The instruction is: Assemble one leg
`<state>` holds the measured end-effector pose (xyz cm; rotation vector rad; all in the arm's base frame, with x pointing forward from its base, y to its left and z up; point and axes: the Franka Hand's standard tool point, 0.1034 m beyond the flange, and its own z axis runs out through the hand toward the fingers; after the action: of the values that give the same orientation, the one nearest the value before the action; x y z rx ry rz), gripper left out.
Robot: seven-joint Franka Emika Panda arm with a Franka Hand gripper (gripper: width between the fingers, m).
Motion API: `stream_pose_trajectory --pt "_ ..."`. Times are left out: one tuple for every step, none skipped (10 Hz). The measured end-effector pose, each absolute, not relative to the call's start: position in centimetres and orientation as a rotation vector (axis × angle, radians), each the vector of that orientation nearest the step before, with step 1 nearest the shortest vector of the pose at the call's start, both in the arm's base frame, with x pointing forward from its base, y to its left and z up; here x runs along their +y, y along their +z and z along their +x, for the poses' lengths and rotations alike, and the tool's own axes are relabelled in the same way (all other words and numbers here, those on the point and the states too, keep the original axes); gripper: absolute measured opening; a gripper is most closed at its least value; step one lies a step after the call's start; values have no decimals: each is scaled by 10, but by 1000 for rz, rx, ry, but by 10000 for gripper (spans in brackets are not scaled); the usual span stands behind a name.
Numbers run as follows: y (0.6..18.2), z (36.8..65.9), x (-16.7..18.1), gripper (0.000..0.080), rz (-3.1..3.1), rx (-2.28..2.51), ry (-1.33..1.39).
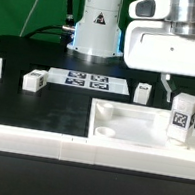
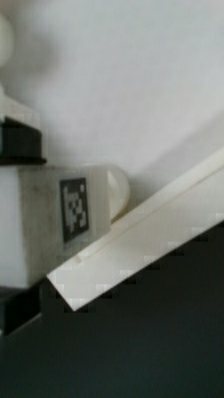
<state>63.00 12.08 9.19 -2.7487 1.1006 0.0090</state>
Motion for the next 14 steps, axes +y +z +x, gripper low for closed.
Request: stream_pose_trajectory --pt "92 630 122 298 -2676 1261 23" --pt "92 630 123 298 -2561 1481 44" --pt "91 629 125 298 -2487 1607 57" --pt "91 630 124 298 -2472 1621 64" --pt "91 631 122 298 -2440 1643 92" --pt "91 631 122 298 -2448 1629 92" --pt "91 631 122 298 -2465 1601 89" --pt "90 631 123 472 -2467 1597 89" --pt "89 630 122 587 -2546 1469 76" --pt "89 629 123 587 -2653 1291 58" --pt "88 629 123 639 -2743 1093 42" --pt "86 630 121 646 -2807 915 22" --pt "85 630 119 646 -2855 751 8" --pt "84 630 117 649 -2888 614 -6"
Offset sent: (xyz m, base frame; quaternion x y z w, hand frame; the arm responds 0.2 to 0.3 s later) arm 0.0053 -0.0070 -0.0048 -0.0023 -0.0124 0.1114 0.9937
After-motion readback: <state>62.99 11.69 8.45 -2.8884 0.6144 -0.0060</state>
